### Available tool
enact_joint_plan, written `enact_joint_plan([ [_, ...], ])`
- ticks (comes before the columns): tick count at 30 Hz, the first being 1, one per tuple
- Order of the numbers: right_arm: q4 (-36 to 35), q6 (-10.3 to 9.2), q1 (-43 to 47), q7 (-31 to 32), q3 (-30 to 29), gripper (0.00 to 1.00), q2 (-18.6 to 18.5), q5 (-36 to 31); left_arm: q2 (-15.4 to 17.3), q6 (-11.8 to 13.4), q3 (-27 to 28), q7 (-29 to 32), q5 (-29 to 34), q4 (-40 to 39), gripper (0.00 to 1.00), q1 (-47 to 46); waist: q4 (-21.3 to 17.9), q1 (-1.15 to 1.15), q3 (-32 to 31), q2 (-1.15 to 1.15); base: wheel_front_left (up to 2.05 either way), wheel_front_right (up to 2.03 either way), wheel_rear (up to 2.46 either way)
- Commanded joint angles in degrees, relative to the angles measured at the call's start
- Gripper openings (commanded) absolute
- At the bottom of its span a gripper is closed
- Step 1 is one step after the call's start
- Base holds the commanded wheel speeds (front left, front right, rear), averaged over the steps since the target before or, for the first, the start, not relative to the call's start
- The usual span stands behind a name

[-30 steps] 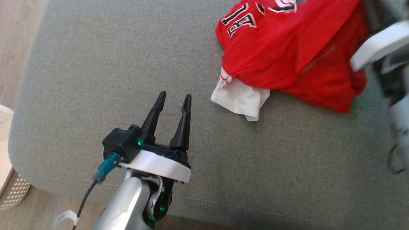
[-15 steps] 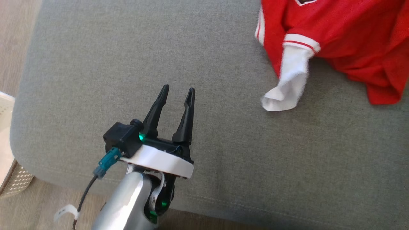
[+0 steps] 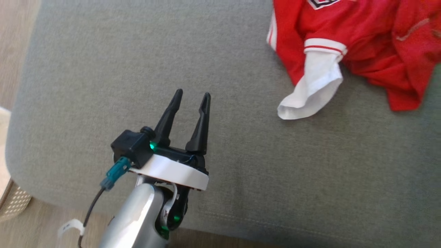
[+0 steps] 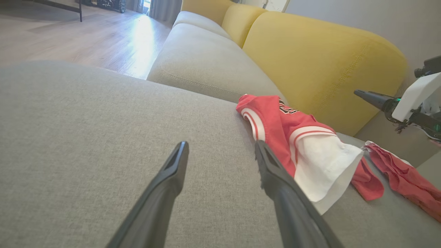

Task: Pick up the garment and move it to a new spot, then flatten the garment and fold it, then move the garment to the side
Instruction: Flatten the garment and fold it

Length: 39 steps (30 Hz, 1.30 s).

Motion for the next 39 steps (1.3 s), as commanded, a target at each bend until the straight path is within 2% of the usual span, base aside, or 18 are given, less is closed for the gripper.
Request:
enact_joint_plan([
  [1, -2.7, -0.03, 1.5, -1.6, 0.3, 1.00, 1.1, 1.0, 0.3, 0.0, 2.3, -0.3, 0.5, -1.6, 1.00, -1.0, -1.4, 0.00, -1.4, 0.00, 0.00, 0.00, 0.00],
  [11, -15.2, -0.03, 13.6, -6.7, 0.9, 1.00, 7.4, 7.3, 0.3, -0.2, 2.7, -0.3, 1.8, -0.8, 1.00, 0.9, -5.7, 0.00, -7.4, 0.00, 0.00, 0.00, 0.00],
  [15, -23.9, -0.03, 21.9, -7.3, -0.2, 1.00, 10.4, 8.9, 0.3, -0.3, 2.7, -0.3, 2.2, -0.3, 1.00, 2.1, -7.6, 0.00, -10.0, 0.00, 0.00, 0.00, 0.00],
  [21, -36.7, -0.03, 36.2, -7.3, -2.0, 1.00, 15.6, 6.7, 0.3, -0.1, 2.7, -0.3, 2.5, -0.2, 1.00, 3.6, -10.5, 0.00, -12.1, 0.00, 0.00, 0.00, 0.00],
  [26, -44.4, -0.03, 45.7, -7.0, -3.6, 1.00, 20.3, 5.0, 0.3, -0.1, 2.4, -0.3, 2.6, -0.2, 1.00, 3.8, -12.5, 0.00, -11.7, 0.00, 0.00, 0.00, 0.00],
  [31, -48.1, -0.03, 48.9, -6.5, -3.5, 1.00, 21.9, 3.5, 0.3, -0.4, 2.6, -0.3, 3.1, 0.3, 1.00, 3.2, -14.0, 0.00, -10.8, 0.00, 0.00, 0.00, 0.00],
  [39, -51.6, -0.03, 48.3, -5.2, -3.5, 1.00, 22.7, 2.9, 0.3, -1.1, 2.4, -0.3, 3.8, 2.6, 1.00, 2.1, -15.8, 0.00, -9.7, 0.00, 0.00, 0.00, 0.00],
])
